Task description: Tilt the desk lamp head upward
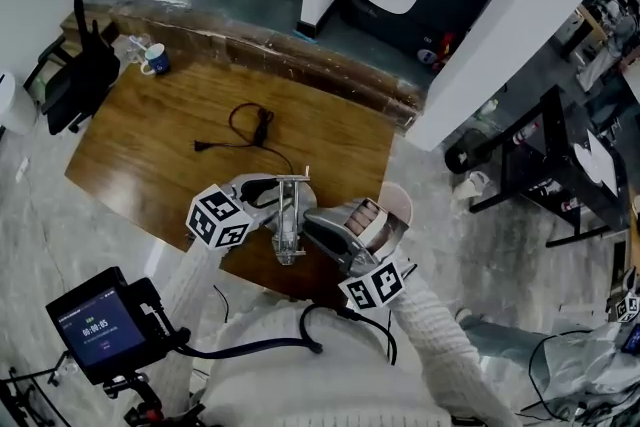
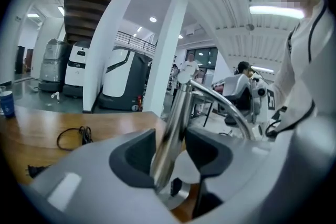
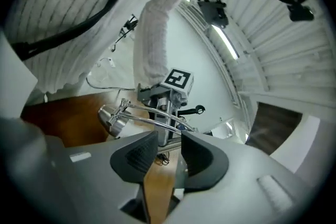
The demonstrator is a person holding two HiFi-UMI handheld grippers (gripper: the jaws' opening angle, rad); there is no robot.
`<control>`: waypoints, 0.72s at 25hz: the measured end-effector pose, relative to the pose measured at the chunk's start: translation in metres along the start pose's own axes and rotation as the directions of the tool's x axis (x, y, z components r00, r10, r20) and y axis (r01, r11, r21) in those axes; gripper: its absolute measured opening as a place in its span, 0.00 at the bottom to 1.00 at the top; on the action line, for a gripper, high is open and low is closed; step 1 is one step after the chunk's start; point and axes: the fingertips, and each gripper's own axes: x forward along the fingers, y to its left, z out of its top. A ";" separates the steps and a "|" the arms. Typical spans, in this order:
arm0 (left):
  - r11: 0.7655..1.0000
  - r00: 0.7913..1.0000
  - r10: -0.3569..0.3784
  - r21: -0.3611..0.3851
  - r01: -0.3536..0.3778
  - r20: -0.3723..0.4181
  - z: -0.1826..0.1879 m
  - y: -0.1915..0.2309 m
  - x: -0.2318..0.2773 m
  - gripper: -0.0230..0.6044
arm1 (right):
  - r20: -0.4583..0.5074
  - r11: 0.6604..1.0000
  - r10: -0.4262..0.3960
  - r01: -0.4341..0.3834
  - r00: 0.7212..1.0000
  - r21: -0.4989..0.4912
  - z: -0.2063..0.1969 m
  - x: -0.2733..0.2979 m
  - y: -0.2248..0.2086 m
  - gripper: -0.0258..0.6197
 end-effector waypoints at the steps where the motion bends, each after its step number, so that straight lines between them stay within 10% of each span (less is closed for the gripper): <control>1: 1.000 1.000 -0.016 -0.005 0.016 -0.005 0.000 0.006 0.003 0.30 | 0.000 0.998 0.003 -0.003 1.000 -0.059 -0.003 0.008 0.000 0.24; 6: 0.995 0.995 -0.098 -0.008 0.097 -0.018 -0.001 0.002 0.010 0.30 | 0.044 0.956 -0.014 0.026 0.999 -0.293 0.004 0.015 0.001 0.29; 18: 0.966 0.965 -0.256 -0.030 0.255 -0.051 -0.001 -0.015 0.008 0.33 | 0.179 0.884 0.030 0.057 0.983 -0.463 0.037 0.028 0.010 0.32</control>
